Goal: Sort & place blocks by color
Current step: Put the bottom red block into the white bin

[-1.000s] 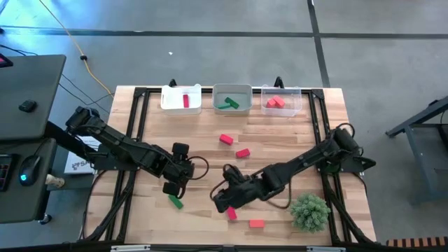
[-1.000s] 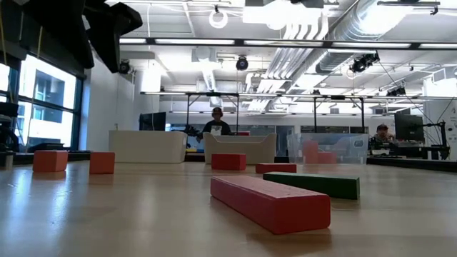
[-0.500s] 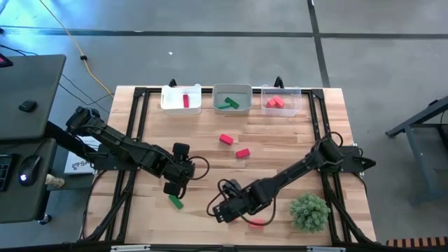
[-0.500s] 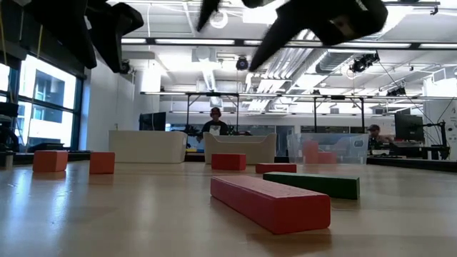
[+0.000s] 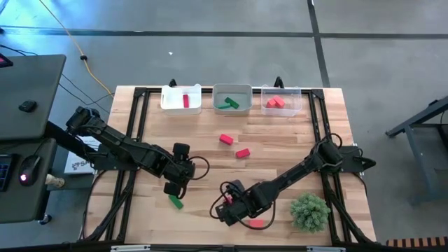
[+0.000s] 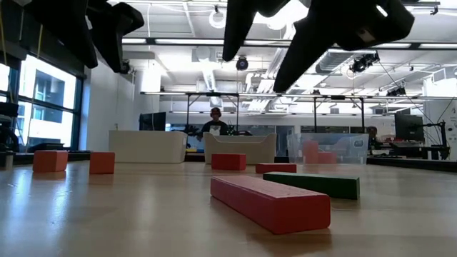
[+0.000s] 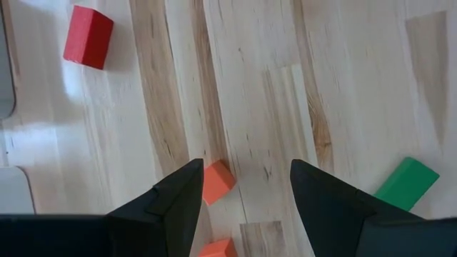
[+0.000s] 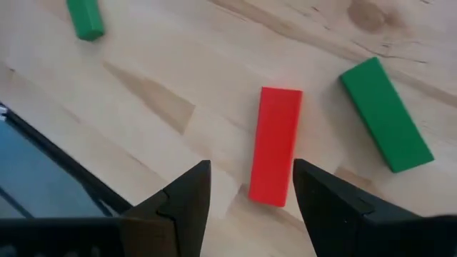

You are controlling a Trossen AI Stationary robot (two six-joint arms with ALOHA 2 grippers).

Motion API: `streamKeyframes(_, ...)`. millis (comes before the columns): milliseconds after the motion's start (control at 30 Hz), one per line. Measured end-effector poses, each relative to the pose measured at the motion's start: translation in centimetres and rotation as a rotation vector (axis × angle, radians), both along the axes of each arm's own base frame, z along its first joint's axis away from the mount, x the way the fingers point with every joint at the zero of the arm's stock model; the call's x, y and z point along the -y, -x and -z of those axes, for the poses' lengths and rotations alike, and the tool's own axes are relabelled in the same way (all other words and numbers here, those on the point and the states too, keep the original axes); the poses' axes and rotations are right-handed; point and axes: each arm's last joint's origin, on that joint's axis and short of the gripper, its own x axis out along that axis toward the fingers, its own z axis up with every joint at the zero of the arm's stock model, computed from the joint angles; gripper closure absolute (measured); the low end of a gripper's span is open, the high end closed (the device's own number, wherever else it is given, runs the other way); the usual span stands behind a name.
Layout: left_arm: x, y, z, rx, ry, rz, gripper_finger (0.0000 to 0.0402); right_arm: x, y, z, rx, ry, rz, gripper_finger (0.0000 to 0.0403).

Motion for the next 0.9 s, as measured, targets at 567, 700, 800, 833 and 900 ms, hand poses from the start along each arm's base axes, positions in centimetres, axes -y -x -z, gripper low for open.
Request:
streamKeyframes(567,0.0,-0.1,0.0,0.012,-0.019,-0.004,0.0202,-0.9,-1.1,4.4,-0.069,-0.013,-0.022,0.0214)
streamKeyframes(700,0.0,-0.1,0.0,0.013,-0.022,-0.004,0.0202,-1.1,-1.3,5.0,-0.068,-0.028,-0.027,0.0214)
streamKeyframes(800,-0.1,-0.1,-0.1,0.018,-0.037,-0.009,0.0202,-1.1,-1.4,5.6,-0.085,-0.026,-0.029,0.0214)
streamKeyframes(833,-0.1,-0.1,-0.1,0.019,-0.041,-0.01,0.0202,-1.1,-1.4,5.6,-0.084,-0.027,-0.029,0.0214)
streamKeyframes(900,-0.1,-0.1,-0.1,0.02,-0.044,-0.011,0.0202,-1.2,-1.5,6.0,-0.092,-0.033,-0.031,0.0214)
